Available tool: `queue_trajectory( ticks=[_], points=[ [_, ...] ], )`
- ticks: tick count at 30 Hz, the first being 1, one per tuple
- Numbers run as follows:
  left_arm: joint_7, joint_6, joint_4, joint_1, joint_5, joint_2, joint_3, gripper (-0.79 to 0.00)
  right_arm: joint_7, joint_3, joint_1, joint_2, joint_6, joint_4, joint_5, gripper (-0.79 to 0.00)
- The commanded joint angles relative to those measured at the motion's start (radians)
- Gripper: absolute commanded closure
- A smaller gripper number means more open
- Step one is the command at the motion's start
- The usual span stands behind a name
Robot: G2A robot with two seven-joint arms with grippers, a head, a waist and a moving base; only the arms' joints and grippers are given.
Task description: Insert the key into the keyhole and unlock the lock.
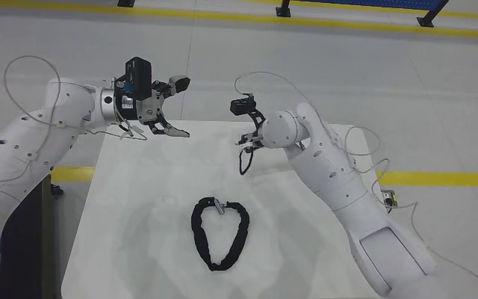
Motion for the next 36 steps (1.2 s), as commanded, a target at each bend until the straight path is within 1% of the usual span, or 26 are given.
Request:
queue_trajectory(
  ticks=[1,7,12,19,22,25,28,31,36],
  points=[
    [0.000,0.000,0.000,0.000,0.000,0.000,0.000,-0.785,0.037,0.069,-0.073,0.022,-0.044,-0.109,0.048,0.000],
    [0.000,0.000,0.000,0.000,0.000,0.000,0.000,-0.785,0.119,0.277,-0.266,0.074,-0.122,-0.337,0.219,0.000],
    [0.000,0.000,0.000,0.000,0.000,0.000,0.000,-0.785,0.166,0.424,-0.381,0.105,-0.148,-0.461,0.337,0.000],
    [0.000,0.000,0.000,0.000,0.000,0.000,0.000,-0.785,0.261,0.626,-0.503,0.145,-0.131,-0.595,0.456,0.000],
    [0.000,0.000,0.000,0.000,0.000,0.000,0.000,-0.785,0.266,0.699,-0.549,0.162,-0.120,-0.653,0.467,0.000],
    [0.000,0.000,0.000,0.000,0.000,0.000,0.000,-0.785,0.266,0.747,-0.592,0.178,-0.113,-0.699,0.485,0.000],
    [0.000,0.000,0.000,0.000,0.000,0.000,0.000,-0.785,0.266,0.796,-0.625,0.190,-0.114,-0.707,0.535,0.000],
    [0.000,0.000,0.000,0.000,0.000,0.000,0.000,-0.785,0.266,0.813,-0.644,0.204,-0.140,-0.697,0.545,0.000],
    [0.000,0.000,0.000,0.000,0.000,0.000,0.000,-0.785,0.266,0.813,-0.644,0.204,-0.140,-0.697,0.545,0.000]
  ],
)
